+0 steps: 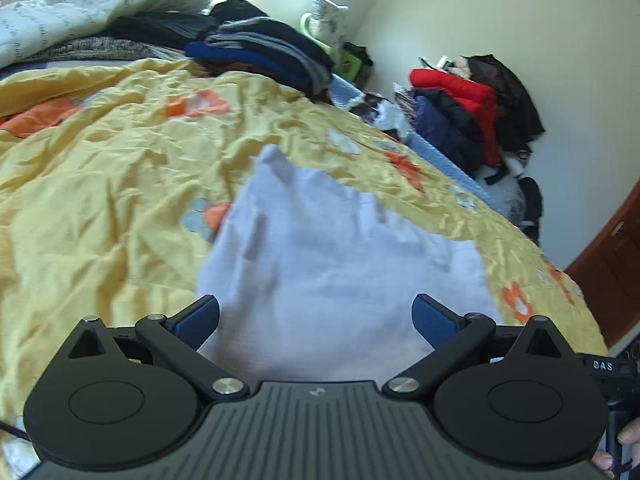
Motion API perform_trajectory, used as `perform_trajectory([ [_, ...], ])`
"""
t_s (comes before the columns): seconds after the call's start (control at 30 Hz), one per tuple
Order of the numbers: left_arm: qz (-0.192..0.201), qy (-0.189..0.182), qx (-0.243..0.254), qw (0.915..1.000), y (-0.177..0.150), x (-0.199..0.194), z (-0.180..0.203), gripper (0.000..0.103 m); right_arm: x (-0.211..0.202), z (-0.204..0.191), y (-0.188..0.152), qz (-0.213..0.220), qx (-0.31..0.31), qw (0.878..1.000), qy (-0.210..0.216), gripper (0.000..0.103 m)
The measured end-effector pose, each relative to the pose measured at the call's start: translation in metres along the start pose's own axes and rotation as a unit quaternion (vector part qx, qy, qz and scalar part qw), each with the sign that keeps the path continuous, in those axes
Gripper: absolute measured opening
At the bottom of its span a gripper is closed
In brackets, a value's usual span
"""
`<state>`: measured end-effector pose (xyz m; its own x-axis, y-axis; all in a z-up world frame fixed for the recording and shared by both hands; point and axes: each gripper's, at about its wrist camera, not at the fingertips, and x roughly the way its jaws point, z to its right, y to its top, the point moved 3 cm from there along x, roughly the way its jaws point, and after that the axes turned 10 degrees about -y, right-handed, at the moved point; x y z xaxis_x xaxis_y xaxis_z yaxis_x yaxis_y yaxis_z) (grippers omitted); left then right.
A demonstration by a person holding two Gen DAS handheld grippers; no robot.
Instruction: Fold small clothes
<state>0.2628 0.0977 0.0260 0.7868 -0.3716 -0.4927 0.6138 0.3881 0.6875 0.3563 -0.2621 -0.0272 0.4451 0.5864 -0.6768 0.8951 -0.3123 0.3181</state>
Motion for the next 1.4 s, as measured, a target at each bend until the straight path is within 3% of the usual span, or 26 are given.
perform_trajectory([
  [0.13, -0.037, 0.000, 0.028, 0.9989, -0.008, 0.018, 0.011, 0.103, -0.008, -0.019, 0.001, 0.014, -0.024, 1.000, -0.011, 0.051],
  [0.27, -0.060, 0.031, 0.066, 0.9955, -0.020, 0.031, 0.009, 0.103, -0.001, -0.021, 0.001, 0.003, -0.037, 0.999, -0.020, 0.059],
  [0.33, -0.065, 0.038, 0.083, 0.9937, -0.023, 0.029, 0.011, 0.103, 0.005, -0.010, 0.000, -0.002, -0.037, 0.999, -0.019, 0.049],
  [0.43, -0.053, 0.027, 0.055, 0.9967, -0.014, 0.012, 0.007, 0.103, -0.006, 0.002, 0.006, -0.014, 0.015, 1.000, 0.002, 0.049],
  [0.57, 0.000, 0.005, -0.033, 0.9994, 0.015, -0.019, -0.025, 0.103, -0.027, 0.015, 0.025, 0.005, 0.052, 0.998, 0.034, 0.064],
  [0.63, -0.016, -0.019, -0.128, 0.9915, 0.022, -0.018, -0.057, 0.103, -0.027, 0.027, 0.036, -0.001, 0.065, 0.998, 0.021, 0.063],
  [0.67, -0.040, -0.035, -0.180, 0.9823, 0.022, -0.010, -0.074, 0.103, -0.024, 0.032, 0.040, -0.006, 0.071, 0.997, 0.013, 0.064],
  [0.7, -0.034, -0.056, -0.201, 0.9774, 0.023, -0.008, -0.083, 0.103, -0.018, 0.039, 0.043, -0.020, 0.080, 0.997, 0.005, 0.064],
  [0.8, -0.057, -0.081, -0.216, 0.9713, 0.032, 0.000, -0.093, 0.103, -0.004, 0.046, 0.046, -0.054, 0.097, 0.994, 0.020, 0.067],
  [0.97, -0.099, -0.144, -0.264, 0.9486, 0.034, 0.021, -0.097, 0.103, 0.007, 0.032, 0.049, -0.081, 0.071, 0.994, 0.035, 0.079],
  [1.03, -0.111, -0.151, -0.257, 0.9481, 0.036, 0.027, -0.093, 0.103, 0.010, 0.026, 0.051, -0.084, 0.064, 0.994, 0.031, 0.079],
  [1.13, -0.128, -0.181, -0.274, 0.9357, 0.034, 0.035, -0.091, 0.103, 0.011, 0.023, 0.054, -0.089, 0.065, 0.994, 0.027, 0.080],
  [1.2, -0.140, -0.195, -0.273, 0.9317, 0.034, 0.039, -0.088, 0.103, 0.011, 0.025, 0.055, -0.091, 0.068, 0.993, 0.030, 0.078],
  [1.27, -0.148, -0.190, -0.259, 0.9352, 0.035, 0.040, -0.086, 0.103, 0.008, 0.029, 0.057, -0.084, 0.072, 0.994, 0.026, 0.074],
  [1.4, -0.181, -0.104, -0.181, 0.9610, 0.044, 0.038, -0.072, 0.103, -0.007, 0.031, 0.058, -0.055, 0.047, 0.997, -0.003, 0.073],
])
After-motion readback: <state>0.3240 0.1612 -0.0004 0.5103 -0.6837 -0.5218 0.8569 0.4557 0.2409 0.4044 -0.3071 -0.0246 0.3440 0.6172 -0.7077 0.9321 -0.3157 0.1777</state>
